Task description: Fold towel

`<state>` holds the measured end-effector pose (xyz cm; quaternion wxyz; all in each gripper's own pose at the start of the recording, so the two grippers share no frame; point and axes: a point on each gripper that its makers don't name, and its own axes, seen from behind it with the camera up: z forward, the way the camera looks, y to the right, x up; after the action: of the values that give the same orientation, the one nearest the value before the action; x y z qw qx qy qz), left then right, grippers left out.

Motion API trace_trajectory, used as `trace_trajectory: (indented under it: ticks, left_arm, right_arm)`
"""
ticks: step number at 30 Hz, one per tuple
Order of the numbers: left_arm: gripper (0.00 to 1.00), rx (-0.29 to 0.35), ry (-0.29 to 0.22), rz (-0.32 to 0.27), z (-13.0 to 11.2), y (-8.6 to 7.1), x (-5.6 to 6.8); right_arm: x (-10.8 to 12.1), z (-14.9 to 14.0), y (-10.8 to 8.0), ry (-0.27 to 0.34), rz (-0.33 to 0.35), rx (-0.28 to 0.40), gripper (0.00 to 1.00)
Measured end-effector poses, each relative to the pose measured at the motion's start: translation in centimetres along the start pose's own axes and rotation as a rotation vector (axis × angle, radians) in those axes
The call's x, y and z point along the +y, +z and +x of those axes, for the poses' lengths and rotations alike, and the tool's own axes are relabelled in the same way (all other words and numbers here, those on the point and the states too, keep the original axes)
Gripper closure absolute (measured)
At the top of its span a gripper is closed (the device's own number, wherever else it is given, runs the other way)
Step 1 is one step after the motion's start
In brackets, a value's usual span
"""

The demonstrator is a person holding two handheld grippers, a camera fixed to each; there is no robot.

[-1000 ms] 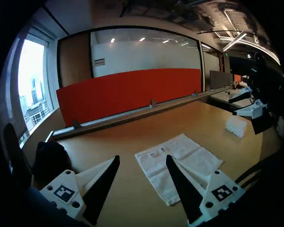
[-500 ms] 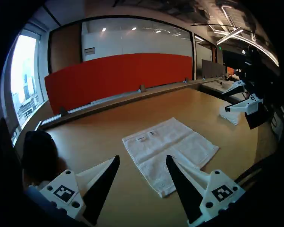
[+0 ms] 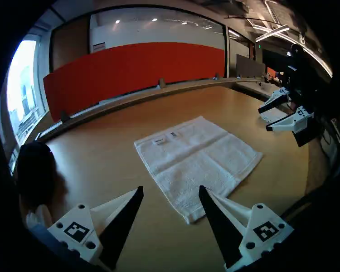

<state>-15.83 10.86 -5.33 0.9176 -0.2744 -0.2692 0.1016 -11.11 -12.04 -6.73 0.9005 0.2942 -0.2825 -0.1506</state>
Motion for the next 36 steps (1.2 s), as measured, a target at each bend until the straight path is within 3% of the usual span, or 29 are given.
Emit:
trace_trajectory:
  ticks: [21, 29, 36]
  left_arm:
    - [0.10, -0.170, 0.030, -0.092, -5.8, 3.2, 2.2]
    - [0.09, -0.229, 0.064, -0.127, -7.5, 3.8, 3.4]
    - [0.10, -0.268, 0.056, -0.145, -8.3, 4.2, 4.0]
  right_arm:
    - [-2.3, -7.0, 2.9, -0.009, 0.082, -0.164, 0.01]
    - [-2.7, -8.8, 3.0, -0.012, 0.108, -0.211, 0.04]
    - [-3.0, -9.2, 3.4, -0.004, 0.124, -0.223, 0.09]
